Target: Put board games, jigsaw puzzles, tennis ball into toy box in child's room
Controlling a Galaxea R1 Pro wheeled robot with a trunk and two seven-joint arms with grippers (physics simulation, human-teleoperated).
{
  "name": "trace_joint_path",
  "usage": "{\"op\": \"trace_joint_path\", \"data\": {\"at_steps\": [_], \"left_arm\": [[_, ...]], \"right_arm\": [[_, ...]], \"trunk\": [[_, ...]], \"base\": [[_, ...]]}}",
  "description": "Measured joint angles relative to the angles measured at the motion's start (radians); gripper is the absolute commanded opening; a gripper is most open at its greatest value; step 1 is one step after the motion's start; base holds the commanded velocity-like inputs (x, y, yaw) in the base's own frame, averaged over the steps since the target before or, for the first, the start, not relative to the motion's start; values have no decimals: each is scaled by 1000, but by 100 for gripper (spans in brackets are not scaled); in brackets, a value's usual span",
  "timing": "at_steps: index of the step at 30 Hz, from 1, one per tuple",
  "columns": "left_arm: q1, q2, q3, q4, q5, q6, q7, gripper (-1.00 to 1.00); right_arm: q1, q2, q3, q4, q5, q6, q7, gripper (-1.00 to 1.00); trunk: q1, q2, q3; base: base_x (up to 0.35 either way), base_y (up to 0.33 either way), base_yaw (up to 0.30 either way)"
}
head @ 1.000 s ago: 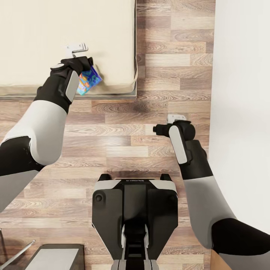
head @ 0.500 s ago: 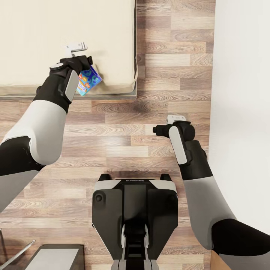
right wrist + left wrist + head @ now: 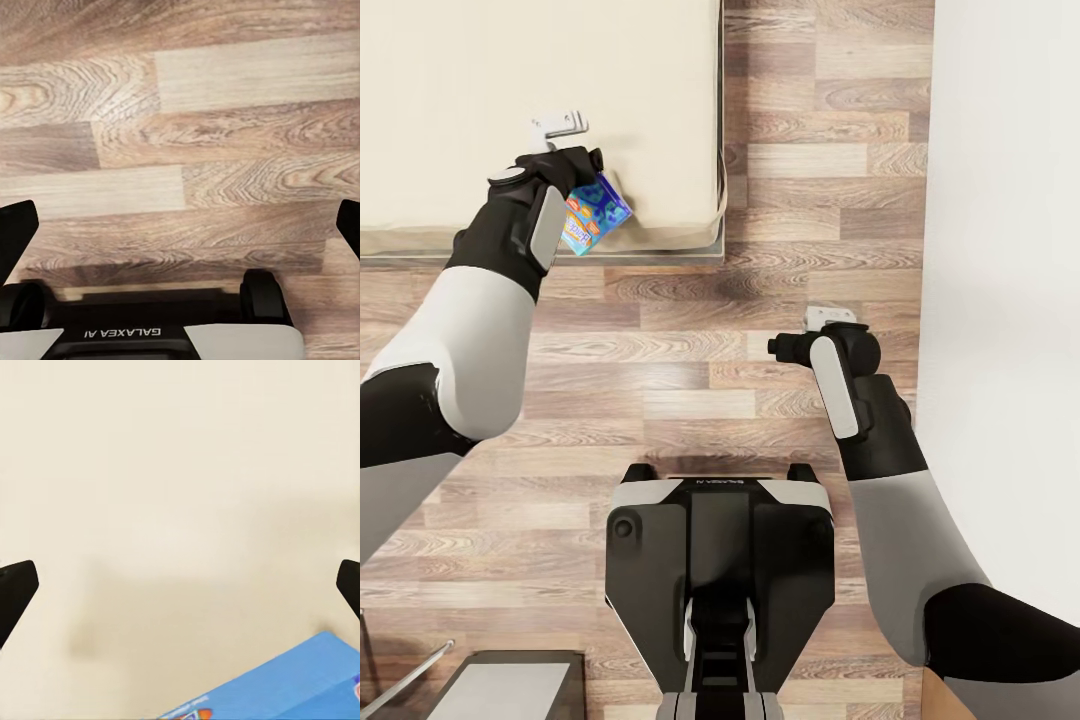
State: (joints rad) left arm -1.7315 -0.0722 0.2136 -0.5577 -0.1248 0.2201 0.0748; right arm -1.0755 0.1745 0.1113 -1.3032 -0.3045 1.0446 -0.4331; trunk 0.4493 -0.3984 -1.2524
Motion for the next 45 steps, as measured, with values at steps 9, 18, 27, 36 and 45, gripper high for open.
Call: {"op": "trace_joint_path", "data": {"at_steps": [9,18,27,36,45], "left_arm": [[-1,25,5,-65,7,30,17,100],[-8,76,27,-129,12,176,27,100],[-11,135,108,-173,14,353,7,100],[-12,285,136,-217,13,598,-137,100],[-4,478,138,-220,4,747,-337,100]], "right_arm": [[1,0,0,0,0,0,0,100],[1,0,0,0,0,0,0,100],[0,0,0,1,0,0,0,100],[1,0,0,3,0,0,0,100],[1,0,0,13,-1,0,0,100]], "trunk": [[0,0,0],[0,0,0],[0,0,0],[0,0,0],[0,0,0]], "base": [[0,0,0],[0,0,0],[0,0,0],[0,0,0],[0,0,0]]}}
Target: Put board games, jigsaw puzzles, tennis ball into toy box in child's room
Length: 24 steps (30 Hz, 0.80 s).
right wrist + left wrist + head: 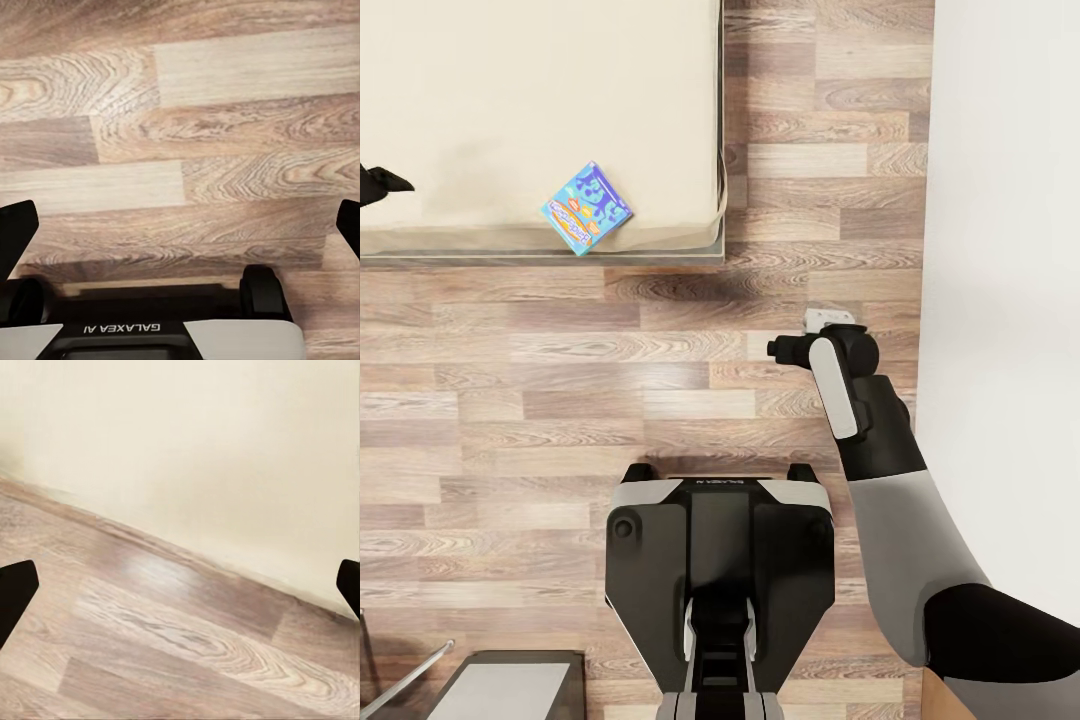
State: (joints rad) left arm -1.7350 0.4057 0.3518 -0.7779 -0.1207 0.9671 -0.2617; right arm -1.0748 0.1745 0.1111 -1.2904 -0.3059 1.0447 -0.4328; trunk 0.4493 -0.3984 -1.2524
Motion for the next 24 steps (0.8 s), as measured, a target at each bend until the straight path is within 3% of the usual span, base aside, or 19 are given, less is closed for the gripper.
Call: {"op": "trace_joint_path", "data": {"at_steps": [4,5,8,9,12,13,21,24], "left_arm": [[10,60,-1,5,3,20,-18,100],[22,85,-1,7,0,26,-23,100],[55,120,-1,9,3,34,-28,100],[85,140,-1,9,0,37,-30,100],[140,166,-1,10,4,40,-37,100],[181,178,-1,10,2,41,-52,100],[418,197,-1,6,3,32,-194,100],[479,196,-1,5,4,30,-217,100]], "right_arm": [[0,0,0,1,0,0,0,100],[0,0,1,2,0,0,0,100],[0,0,2,2,0,0,0,100],[0,0,3,2,1,0,0,100],[0,0,4,2,1,0,0,100],[0,0,4,3,1,0,0,100],[0,0,1,28,0,0,-1,100],[0,0,0,35,0,0,-1,100]], "trunk": [[0,0,0],[0,0,0],[0,0,0],[0,0,0],[0,0,0],[0,0,0],[0,0,0],[0,0,0]], "base": [[0,0,0],[0,0,0],[0,0,0],[0,0,0],[0,0,0],[0,0,0],[0,0,0],[0,0,0]]}}
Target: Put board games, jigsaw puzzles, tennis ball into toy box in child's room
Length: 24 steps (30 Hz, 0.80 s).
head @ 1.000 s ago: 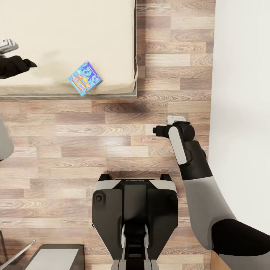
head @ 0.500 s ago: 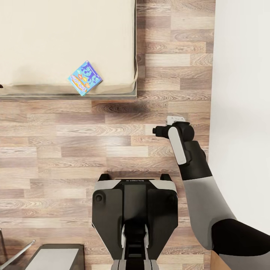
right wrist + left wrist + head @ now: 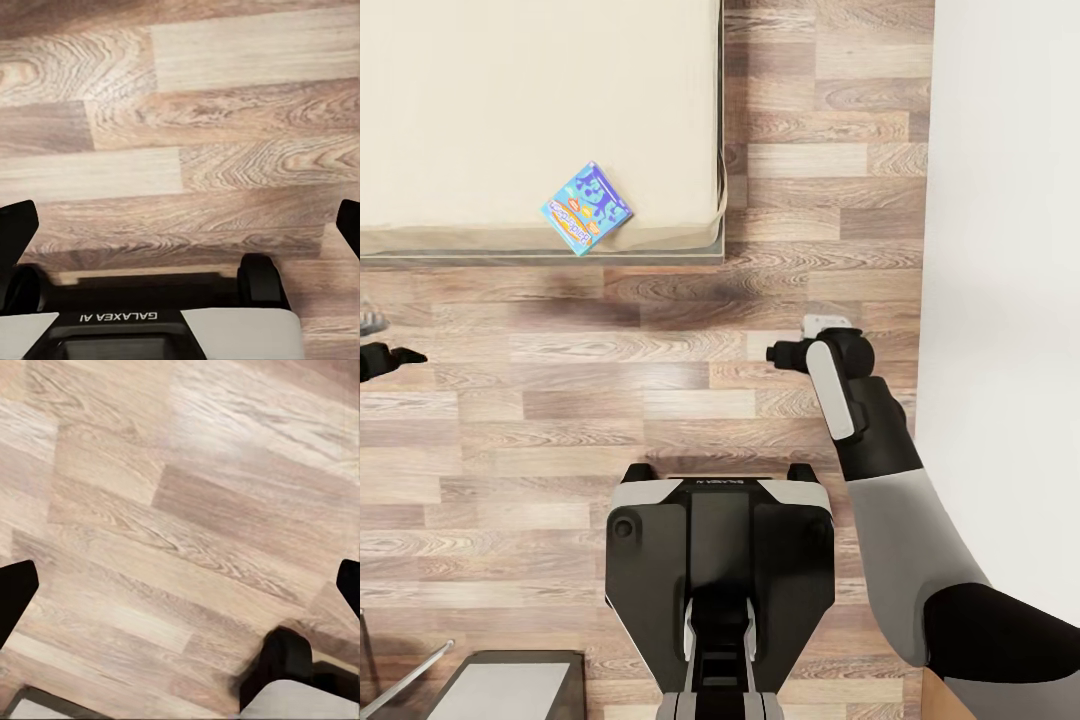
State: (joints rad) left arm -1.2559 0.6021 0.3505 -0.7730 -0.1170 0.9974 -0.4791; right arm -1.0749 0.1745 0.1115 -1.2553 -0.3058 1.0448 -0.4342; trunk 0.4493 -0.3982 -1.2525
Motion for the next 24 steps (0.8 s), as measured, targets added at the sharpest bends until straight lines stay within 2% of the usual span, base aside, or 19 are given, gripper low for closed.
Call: {"op": "trace_joint_path", "data": {"at_steps": [1,6,10,11,15,16,19,22,23,24], "left_arm": [[37,-1,0,0,-2,-1,-9,100],[139,-6,0,0,-1,-18,-17,100],[211,-15,-1,5,0,-81,-14,100],[236,-27,-1,9,-1,-107,-13,100],[276,-65,-2,20,-5,-145,-4,100],[290,-85,-2,24,-6,-160,7,100],[308,-114,-2,30,-8,-192,38,100],[325,-159,-3,39,-7,-253,104,100],[330,-185,-3,45,-5,-283,144,100],[333,-199,-3,49,-6,-300,165,100]], "right_arm": [[0,0,0,3,0,0,0,100],[0,0,-1,7,0,0,0,100],[3,0,-1,8,0,0,-1,100],[9,0,-2,9,0,0,-1,100],[29,0,-1,20,1,0,-1,100],[37,0,-1,31,1,0,-2,100],[45,0,1,46,2,0,-2,100],[51,0,3,63,4,-6,-3,100],[53,0,4,75,6,-9,-3,100],[54,0,5,83,8,-10,-4,100]], "trunk": [[0,0,0],[0,0,0],[0,0,0],[0,0,0],[0,0,0],[0,0,0],[0,0,0],[0,0,0],[0,0,0],[0,0,0]], "base": [[0,0,0],[0,0,0],[0,0,0],[0,0,0],[0,0,0],[0,0,0],[0,0,0],[0,0,0],[0,0,0],[0,0,0]]}}
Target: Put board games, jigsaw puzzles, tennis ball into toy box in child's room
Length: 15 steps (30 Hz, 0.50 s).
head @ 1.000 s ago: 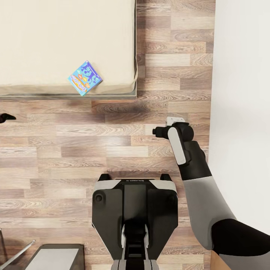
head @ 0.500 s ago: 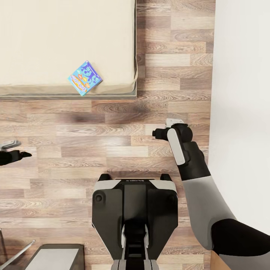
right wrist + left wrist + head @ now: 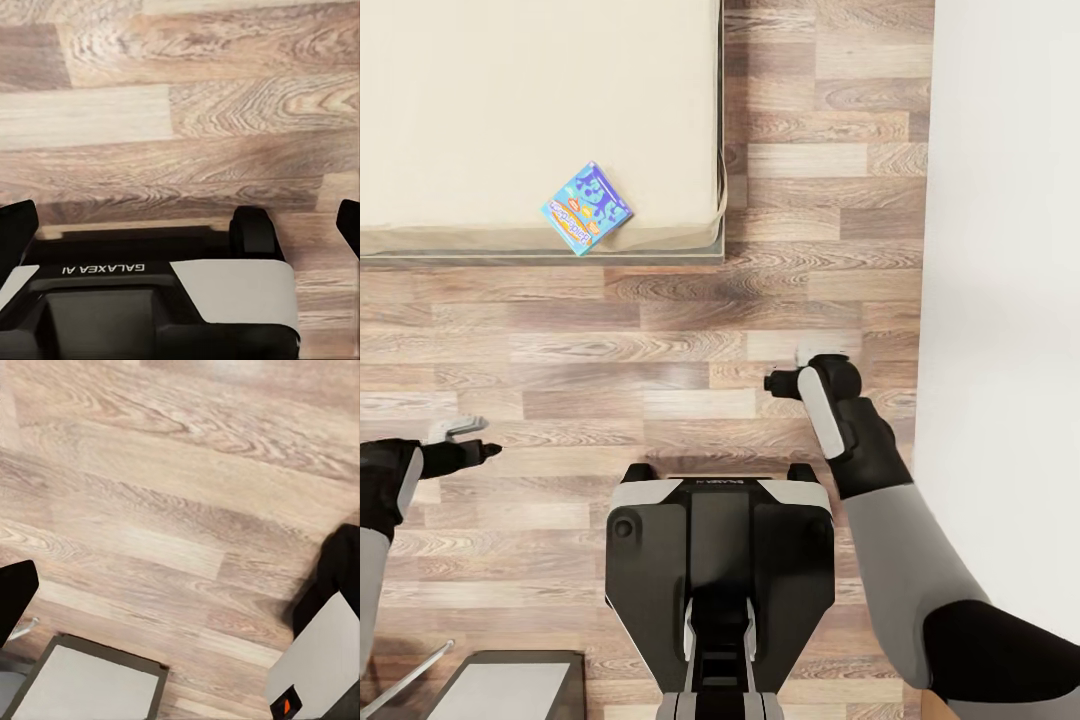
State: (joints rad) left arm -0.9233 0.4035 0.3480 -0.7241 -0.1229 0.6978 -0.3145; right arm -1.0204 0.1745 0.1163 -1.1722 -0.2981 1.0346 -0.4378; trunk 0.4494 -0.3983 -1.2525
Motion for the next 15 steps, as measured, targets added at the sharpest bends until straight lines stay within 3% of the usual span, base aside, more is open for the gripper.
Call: {"op": "trace_joint_path", "data": {"at_steps": [2,5,15], "left_arm": [[4,-33,0,18,1,-41,59,100],[7,-63,-1,42,5,-83,119,100],[9,-84,0,61,11,-119,157,100]], "right_arm": [[2,0,2,26,4,-2,-1,100],[3,0,5,52,8,-5,-1,100],[32,0,6,66,7,-22,1,100]], "trunk": [[0,0,0],[0,0,0],[0,0,0]], "base": [[0,0,0],[0,0,0],[0,0,0]]}}
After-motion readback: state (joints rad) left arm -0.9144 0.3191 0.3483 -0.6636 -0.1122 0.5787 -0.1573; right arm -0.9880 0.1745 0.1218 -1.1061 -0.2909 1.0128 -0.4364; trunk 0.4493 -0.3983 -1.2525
